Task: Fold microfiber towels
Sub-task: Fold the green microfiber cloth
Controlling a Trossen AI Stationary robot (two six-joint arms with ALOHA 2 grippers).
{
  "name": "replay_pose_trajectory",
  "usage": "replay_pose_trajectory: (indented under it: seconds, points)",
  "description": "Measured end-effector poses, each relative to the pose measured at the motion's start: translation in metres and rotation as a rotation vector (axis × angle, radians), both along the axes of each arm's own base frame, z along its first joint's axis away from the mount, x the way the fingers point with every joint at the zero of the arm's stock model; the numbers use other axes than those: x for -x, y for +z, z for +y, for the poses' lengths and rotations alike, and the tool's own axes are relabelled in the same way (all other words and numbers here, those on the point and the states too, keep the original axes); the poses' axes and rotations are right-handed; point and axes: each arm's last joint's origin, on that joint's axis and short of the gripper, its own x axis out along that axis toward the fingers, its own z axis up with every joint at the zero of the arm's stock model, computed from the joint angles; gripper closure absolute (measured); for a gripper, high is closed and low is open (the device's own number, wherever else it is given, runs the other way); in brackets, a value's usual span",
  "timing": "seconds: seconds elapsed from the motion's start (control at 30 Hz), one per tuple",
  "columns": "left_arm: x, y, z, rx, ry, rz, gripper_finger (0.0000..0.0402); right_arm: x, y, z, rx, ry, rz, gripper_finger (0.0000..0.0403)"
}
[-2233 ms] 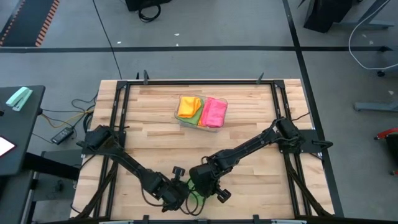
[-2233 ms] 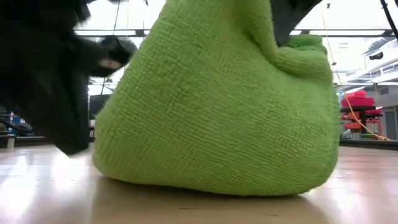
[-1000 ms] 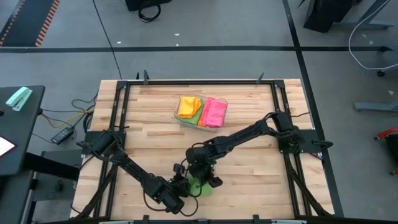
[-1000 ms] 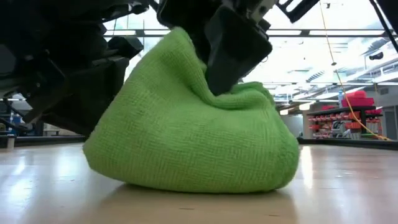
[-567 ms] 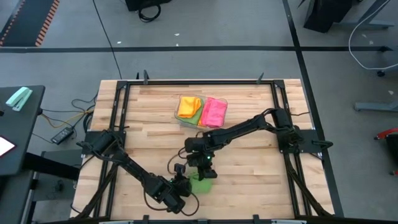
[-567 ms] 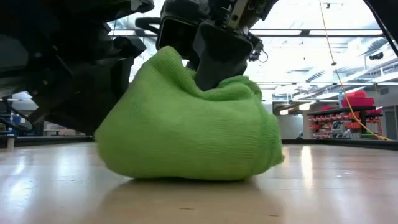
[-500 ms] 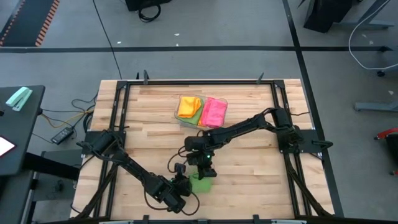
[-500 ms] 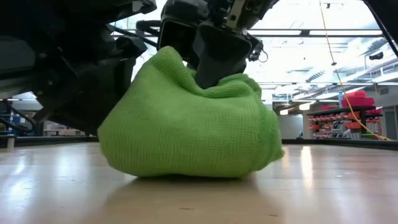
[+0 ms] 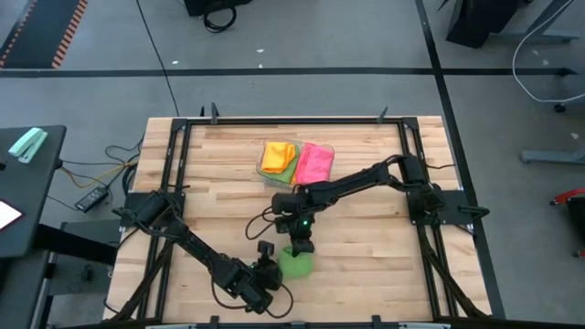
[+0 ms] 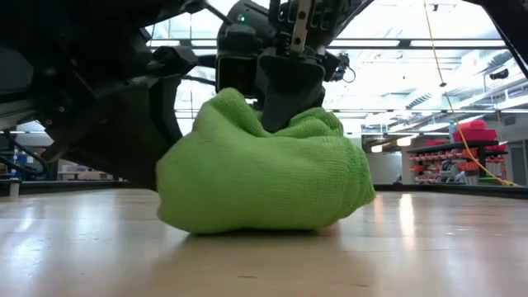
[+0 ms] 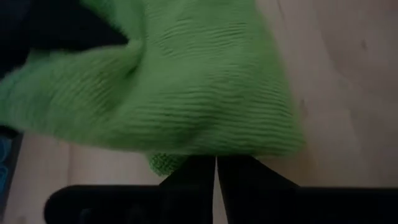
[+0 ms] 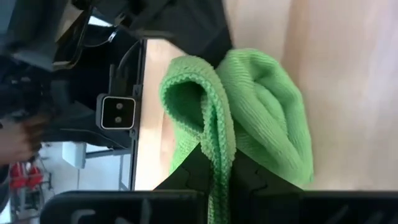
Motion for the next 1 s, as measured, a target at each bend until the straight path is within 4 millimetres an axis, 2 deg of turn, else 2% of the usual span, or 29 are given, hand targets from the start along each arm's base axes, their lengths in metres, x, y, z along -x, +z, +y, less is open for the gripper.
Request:
replay_pose_trajectory:
  seconds: [0.33,0.47,0.67,0.87,1.0]
  points:
    - [-0.002,0.001,-0.002,-0.025,-0.069,0.004,0.0393,0.000,0.000,-0.008,-0.023,-0.071,0.070,0.0368]
    - [-0.003,0.001,-0.002,-0.024,-0.067,0.004,0.0386,-0.001,-0.001,-0.009,-0.006,-0.082,0.068,0.0360]
    - [-0.003,0.001,-0.001,-0.013,-0.055,0.000,0.0372,-0.001,-0.002,-0.010,0.050,-0.108,0.057,0.0311]
    - [-0.002,0.000,-0.002,0.040,-0.034,0.018,0.0384,0.001,-0.006,-0.011,0.096,-0.124,0.057,0.0252]
    - [0.001,-0.002,-0.002,0.050,-0.040,0.052,0.0389,0.005,-0.013,-0.008,0.117,-0.122,0.075,0.0232]
